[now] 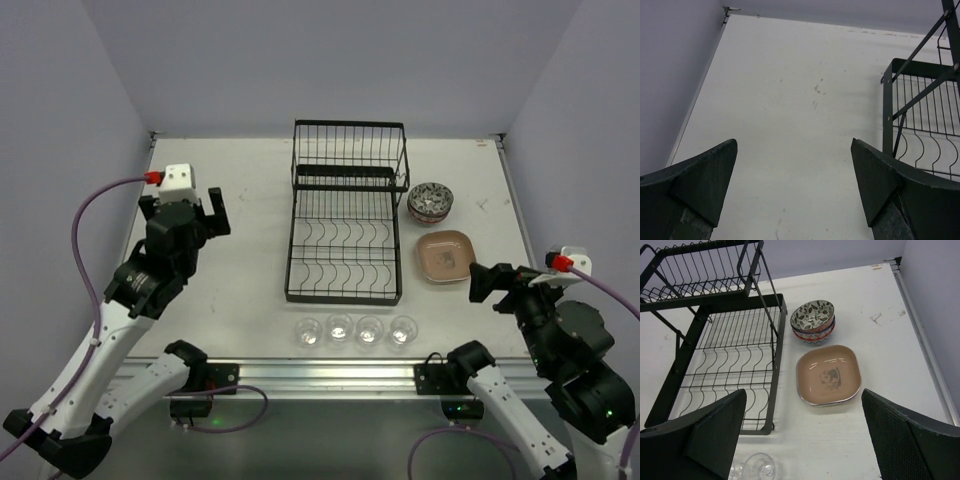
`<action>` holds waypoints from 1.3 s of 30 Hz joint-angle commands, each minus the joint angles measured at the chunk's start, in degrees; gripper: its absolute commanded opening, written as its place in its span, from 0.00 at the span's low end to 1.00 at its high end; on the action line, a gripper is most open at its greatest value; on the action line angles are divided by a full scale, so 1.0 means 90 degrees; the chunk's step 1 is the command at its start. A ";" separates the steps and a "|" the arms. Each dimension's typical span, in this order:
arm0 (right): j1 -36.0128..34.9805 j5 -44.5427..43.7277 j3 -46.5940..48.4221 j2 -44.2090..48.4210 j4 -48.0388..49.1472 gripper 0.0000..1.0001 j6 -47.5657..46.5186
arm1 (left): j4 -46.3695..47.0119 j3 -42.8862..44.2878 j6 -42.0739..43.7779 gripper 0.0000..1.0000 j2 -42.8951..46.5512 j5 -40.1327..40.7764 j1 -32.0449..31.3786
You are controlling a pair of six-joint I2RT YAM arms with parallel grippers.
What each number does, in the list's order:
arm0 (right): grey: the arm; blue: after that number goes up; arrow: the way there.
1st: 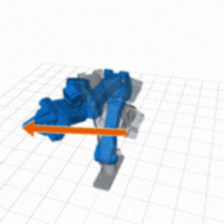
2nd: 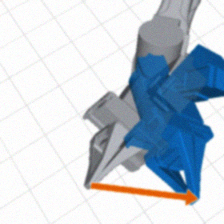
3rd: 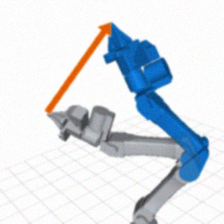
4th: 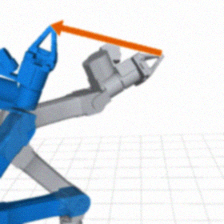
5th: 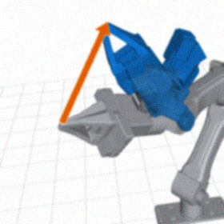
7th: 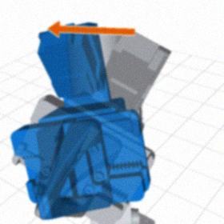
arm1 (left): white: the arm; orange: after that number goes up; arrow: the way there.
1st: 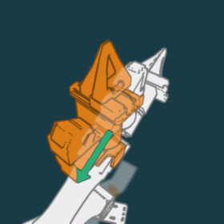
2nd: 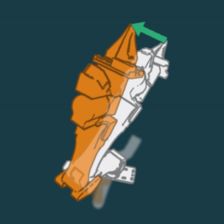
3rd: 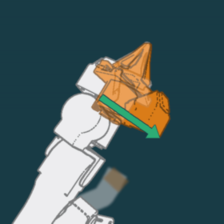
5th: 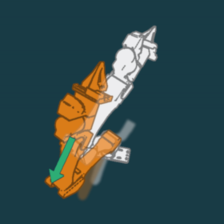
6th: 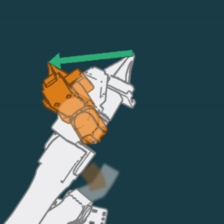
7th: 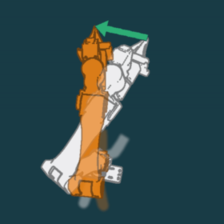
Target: Unload the mixed dishes from the dish rack
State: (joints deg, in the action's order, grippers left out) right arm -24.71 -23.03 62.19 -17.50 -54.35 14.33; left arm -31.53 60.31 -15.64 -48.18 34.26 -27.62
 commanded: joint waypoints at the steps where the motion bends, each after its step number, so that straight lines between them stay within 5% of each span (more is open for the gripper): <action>1: 0.0001 -0.0195 -0.0035 0.0254 -0.0181 0.99 -0.0205 | -0.0159 -0.0459 -0.0040 1.00 0.0733 0.0401 0.0051; 15: -0.0008 -0.0254 -0.0133 0.0831 -0.0104 0.99 -0.0566 | 0.0505 -0.1945 -0.0011 1.00 0.2472 0.0461 0.0051; 27: 0.0001 -0.0528 -0.0582 0.1085 0.0228 0.99 -0.0713 | 0.0925 -0.2141 0.0136 1.00 0.2483 -0.0496 0.1241; 39: 0.0001 -0.0527 -0.0582 0.1046 0.0238 0.99 -0.0713 | 0.0935 -0.2200 0.0156 1.00 0.2473 -0.0545 0.1311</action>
State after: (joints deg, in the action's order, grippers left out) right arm -24.73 -26.48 56.75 -7.86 -54.37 9.13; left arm -26.50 41.34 -15.27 -26.24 29.85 -16.38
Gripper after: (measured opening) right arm 0.990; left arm 0.997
